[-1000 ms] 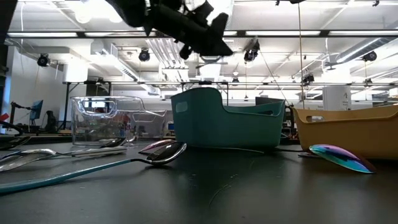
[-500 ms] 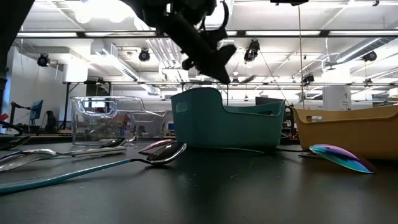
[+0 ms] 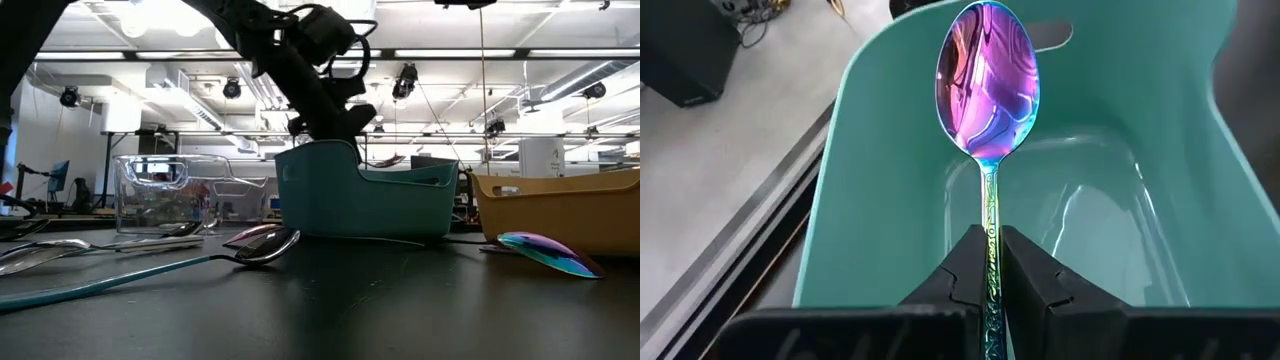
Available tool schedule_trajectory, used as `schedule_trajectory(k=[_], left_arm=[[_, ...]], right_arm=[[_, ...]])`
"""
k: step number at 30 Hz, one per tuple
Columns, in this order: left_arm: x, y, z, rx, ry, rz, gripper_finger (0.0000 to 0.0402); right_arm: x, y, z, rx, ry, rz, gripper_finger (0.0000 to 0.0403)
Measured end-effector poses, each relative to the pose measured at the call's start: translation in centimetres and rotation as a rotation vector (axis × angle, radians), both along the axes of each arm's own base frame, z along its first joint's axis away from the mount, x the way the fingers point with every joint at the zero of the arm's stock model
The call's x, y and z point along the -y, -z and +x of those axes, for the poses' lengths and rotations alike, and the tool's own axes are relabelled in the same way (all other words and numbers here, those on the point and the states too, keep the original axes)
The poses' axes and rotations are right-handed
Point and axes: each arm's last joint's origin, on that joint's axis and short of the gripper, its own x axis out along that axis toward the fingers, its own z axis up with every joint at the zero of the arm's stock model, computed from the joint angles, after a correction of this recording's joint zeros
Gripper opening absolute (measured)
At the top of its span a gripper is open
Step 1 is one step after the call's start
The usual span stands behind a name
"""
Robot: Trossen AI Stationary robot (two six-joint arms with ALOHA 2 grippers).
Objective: Sort silverware by color (type)
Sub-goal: Put the purple spoon into the green bin
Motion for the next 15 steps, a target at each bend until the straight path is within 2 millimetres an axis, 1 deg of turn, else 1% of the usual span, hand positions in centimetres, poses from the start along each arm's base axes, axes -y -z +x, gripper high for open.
schedule_trajectory(k=[7,12,15], left_arm=[[-0.3,0.8,1.0,-0.027,-0.002,-0.006,0.0002],[-0.4,1.9,1.5,-0.069,0.000,-0.016,0.0002],[-0.4,1.8,1.6,-0.063,-0.001,-0.015,0.0002]], right_arm=[[0.0,0.0,0.0,-0.001,0.000,0.000,0.0192],[0.0,0.0,0.0,-0.002,0.000,-0.001,0.0192],[0.0,0.0,0.0,-0.002,0.002,-0.001,0.0192]])
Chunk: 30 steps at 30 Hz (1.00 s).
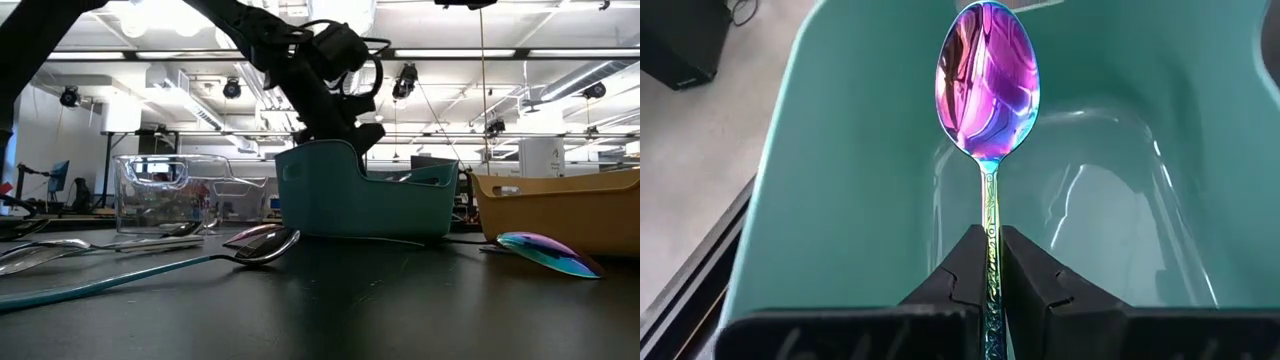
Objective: Sort silverware by color (type)
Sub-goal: Put the purple spoon into the green bin
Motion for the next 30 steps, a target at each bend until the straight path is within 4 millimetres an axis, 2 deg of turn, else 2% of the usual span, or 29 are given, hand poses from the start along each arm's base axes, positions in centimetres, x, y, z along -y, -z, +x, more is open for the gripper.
schedule_trajectory(k=[30], left_arm=[[-0.1,2.3,0.3,-0.010,-0.068,-0.064,0.0010]], right_arm=[[0.0,0.0,0.0,-0.001,0.001,0.001,0.0192]])
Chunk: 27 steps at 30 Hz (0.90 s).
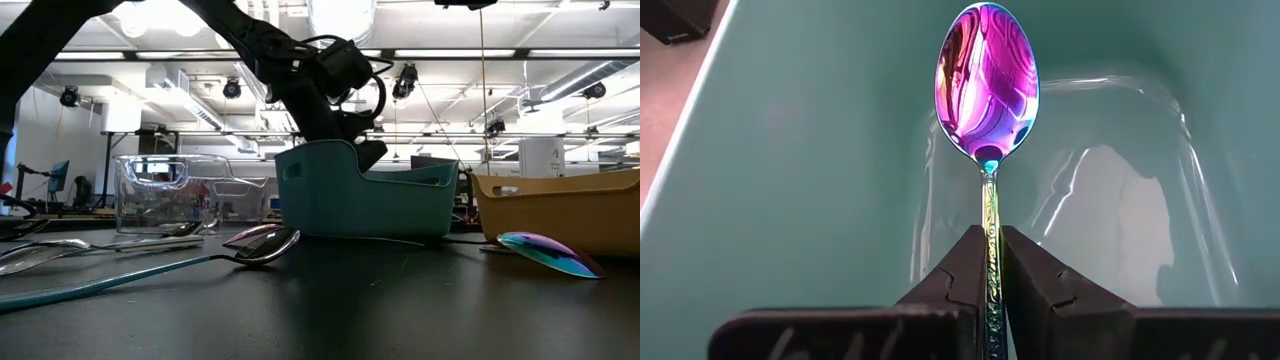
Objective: Sort silverware by color (type)
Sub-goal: Put the purple spoon into the green bin
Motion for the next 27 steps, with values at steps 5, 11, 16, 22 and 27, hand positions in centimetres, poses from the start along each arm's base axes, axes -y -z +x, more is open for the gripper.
schedule_trajectory(k=[5,11,16,22,27], left_arm=[[0.00,0.02,-0.02,-0.005,0.002,0.001,0.0009],[0.02,0.05,-0.05,-0.006,-0.002,-0.004,0.0009],[0.03,0.12,-0.14,-0.013,-0.009,-0.011,0.0009],[0.04,0.14,-0.15,-0.011,-0.013,-0.015,0.0009],[0.05,0.14,-0.15,-0.010,-0.015,-0.016,0.0012]], right_arm=[[0.00,0.00,0.00,0.000,0.000,0.000,0.0192],[0.00,0.01,-0.01,-0.001,0.001,0.000,0.0192],[0.00,0.01,-0.01,-0.001,0.001,0.000,0.0192],[0.00,0.01,-0.01,-0.001,0.001,0.000,0.0192],[0.00,0.01,-0.01,-0.001,0.001,-0.001,0.0192]])
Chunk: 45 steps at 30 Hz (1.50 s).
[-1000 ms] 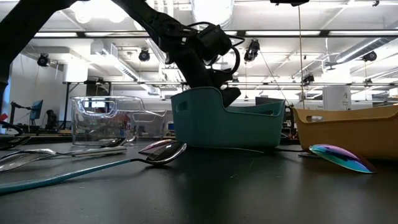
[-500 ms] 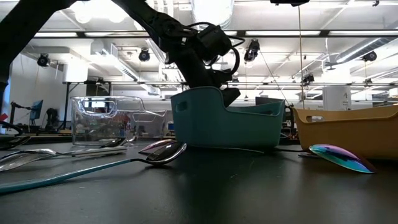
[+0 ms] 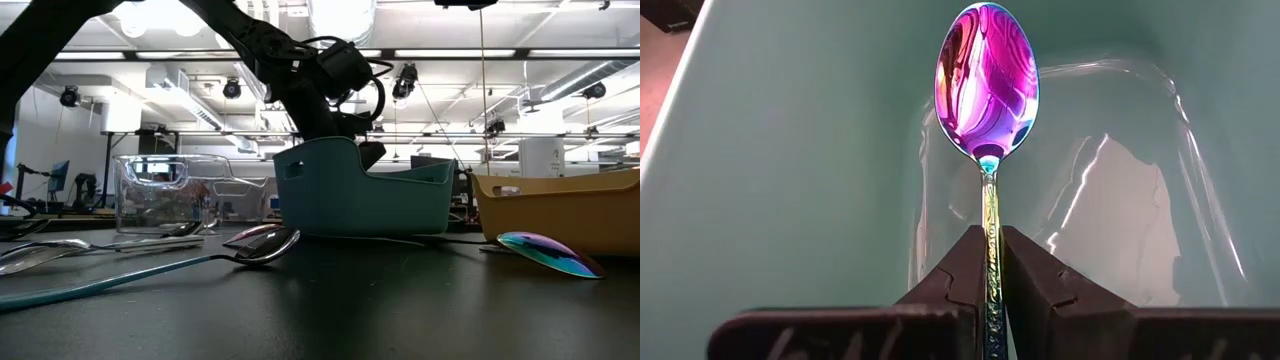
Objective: Sort silverware by color (type)
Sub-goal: Put the purple spoon into the green bin, then put the black spoon into the yellow bin
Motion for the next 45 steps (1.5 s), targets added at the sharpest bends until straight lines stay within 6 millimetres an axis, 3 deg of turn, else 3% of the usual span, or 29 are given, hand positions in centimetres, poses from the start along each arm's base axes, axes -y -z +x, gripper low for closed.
schedule_trajectory(k=[12,19,26,31,38,45], left_arm=[[0.2,-0.2,0.0,0.005,0.003,-0.002,0.0054],[2.4,-3.7,-0.5,0.069,0.052,0.007,0.0057],[7.7,-7.8,-2.2,0.074,0.109,0.060,0.0058],[12.1,-9.0,-4.1,0.024,0.121,0.071,0.0058],[17.9,-8.5,-7.0,-0.089,0.124,-0.014,0.0058],[22.9,-7.5,-11.7,-0.259,-0.002,-0.091,0.0056]], right_arm=[[0.0,0.0,0.0,-0.002,0.000,-0.001,0.0192],[0.0,0.0,0.0,-0.002,0.001,-0.001,0.0192],[0.0,0.0,0.0,0.006,0.004,0.010,0.0192],[0.0,-0.1,0.0,0.012,0.004,0.011,0.0192],[0.0,-0.3,0.1,0.036,0.002,0.021,0.0192],[-0.1,-0.4,0.2,0.040,0.000,0.023,0.0192]])
